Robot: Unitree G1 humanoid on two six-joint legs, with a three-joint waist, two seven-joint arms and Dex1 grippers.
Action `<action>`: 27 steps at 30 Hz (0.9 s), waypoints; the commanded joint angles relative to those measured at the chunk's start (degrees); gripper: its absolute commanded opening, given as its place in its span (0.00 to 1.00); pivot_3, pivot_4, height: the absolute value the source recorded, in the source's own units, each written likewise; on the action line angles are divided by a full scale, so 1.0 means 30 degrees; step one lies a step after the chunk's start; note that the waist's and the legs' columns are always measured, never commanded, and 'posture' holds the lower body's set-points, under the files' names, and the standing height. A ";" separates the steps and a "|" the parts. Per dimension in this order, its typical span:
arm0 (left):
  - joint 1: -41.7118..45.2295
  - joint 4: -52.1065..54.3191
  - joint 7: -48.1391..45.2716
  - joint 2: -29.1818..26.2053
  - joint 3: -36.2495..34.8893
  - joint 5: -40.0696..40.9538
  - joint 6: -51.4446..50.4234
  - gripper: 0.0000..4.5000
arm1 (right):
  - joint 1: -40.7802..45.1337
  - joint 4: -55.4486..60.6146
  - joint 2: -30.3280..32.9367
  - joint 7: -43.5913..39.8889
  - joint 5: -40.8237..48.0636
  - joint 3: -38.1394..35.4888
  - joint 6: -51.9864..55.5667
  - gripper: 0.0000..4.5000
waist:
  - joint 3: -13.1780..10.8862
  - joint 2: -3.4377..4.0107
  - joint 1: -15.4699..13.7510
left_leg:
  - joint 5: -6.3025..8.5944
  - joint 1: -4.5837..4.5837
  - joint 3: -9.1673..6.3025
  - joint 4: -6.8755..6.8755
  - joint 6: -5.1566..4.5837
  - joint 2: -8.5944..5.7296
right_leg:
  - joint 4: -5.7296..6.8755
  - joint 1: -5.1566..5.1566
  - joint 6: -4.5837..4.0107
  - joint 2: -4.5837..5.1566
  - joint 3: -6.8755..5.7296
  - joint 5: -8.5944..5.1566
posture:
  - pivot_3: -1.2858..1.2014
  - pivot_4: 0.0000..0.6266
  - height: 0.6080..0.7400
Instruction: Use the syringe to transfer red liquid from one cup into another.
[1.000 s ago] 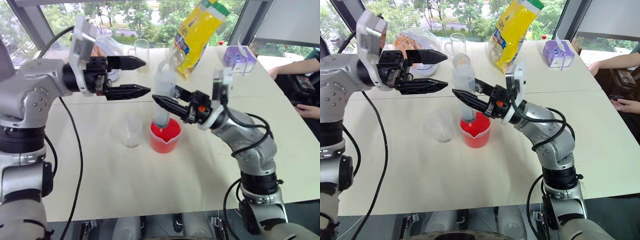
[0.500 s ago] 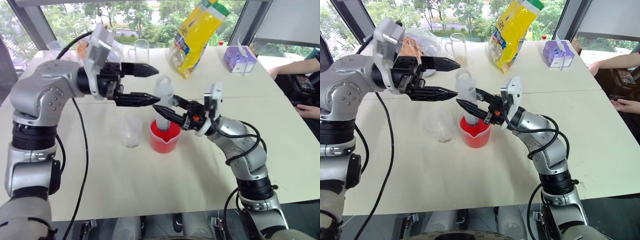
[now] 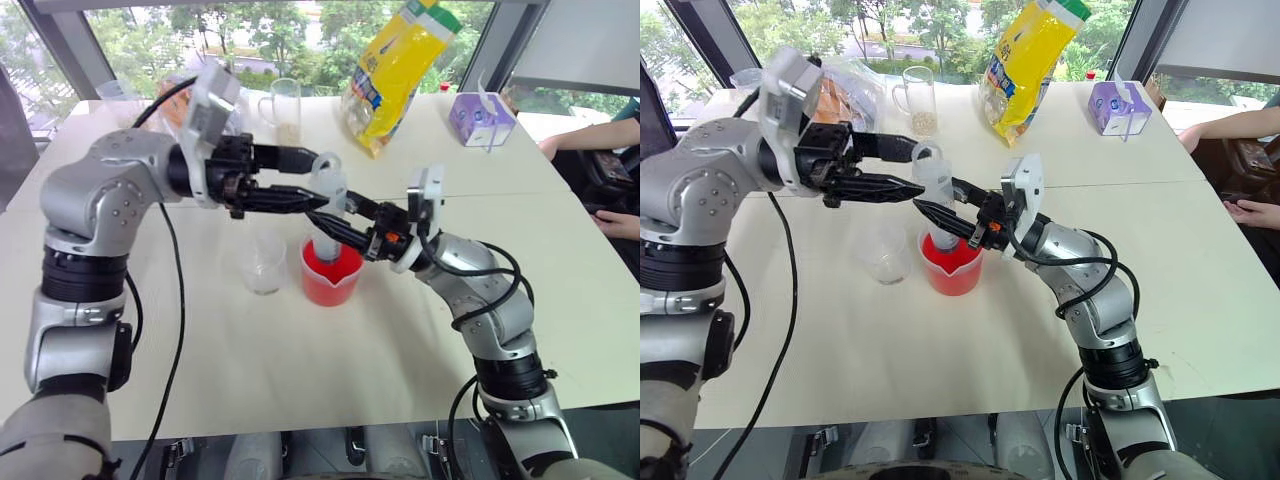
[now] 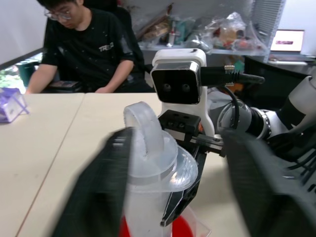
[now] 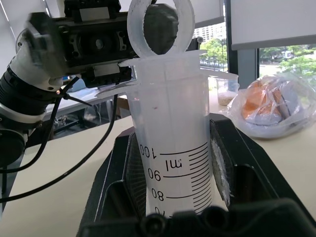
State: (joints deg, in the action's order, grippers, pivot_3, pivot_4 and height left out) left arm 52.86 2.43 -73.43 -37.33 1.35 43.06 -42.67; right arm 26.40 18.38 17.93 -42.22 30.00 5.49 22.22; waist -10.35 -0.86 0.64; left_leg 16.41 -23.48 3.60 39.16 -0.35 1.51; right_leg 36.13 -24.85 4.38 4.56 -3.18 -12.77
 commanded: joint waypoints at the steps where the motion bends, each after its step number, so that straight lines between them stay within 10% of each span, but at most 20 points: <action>1: 0.0484 0.0436 -0.0155 0.0106 -0.0029 0.0179 -0.0129 0.13 | 0.0167 0.0619 0.0114 0.0006 -0.0022 -0.0008 -0.0075 0.31 | 0.0000 0.0000 0.0030 | 0.0000 0.0001 -0.0004 0.0000 0.0000 0.0001 | 0.0000 0.0000 0.0000 -0.0002 0.0000 0.0000 | 0.52 0.24 1.00; 3: 0.0574 0.0301 -0.0114 0.0199 0.0007 0.0097 -0.0127 0.00 | 0.0129 0.0673 0.0163 0.0000 0.0010 0.0009 -0.0050 0.31 | 0.0000 0.0000 0.0020 | 0.0000 0.0003 -0.0005 -0.0001 0.0000 0.0002 | 0.0001 0.0000 0.0000 -0.0005 -0.0001 0.0000 | 0.52 0.24 1.00; 27: 0.3573 -0.1521 -0.0303 0.0942 -0.1135 -0.0005 0.0313 0.00 | -0.0810 -0.0023 0.0397 -0.0648 0.0299 0.0724 0.0102 0.31 | 0.0000 0.0000 -0.0005 | -0.0001 0.0007 -0.0008 0.0004 0.0000 0.0000 | 0.0006 0.0006 0.0001 -0.0005 -0.0001 0.0001 | 0.52 0.24 1.00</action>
State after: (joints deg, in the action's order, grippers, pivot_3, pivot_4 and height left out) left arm 59.16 -2.89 -74.92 -34.70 1.50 41.62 -43.52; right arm 25.66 18.83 18.51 -42.72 31.63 5.14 20.72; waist -10.35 -0.86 0.63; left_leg 16.41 -23.46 3.58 39.18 -0.35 1.51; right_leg 36.15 -24.83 4.38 4.54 -3.18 -12.77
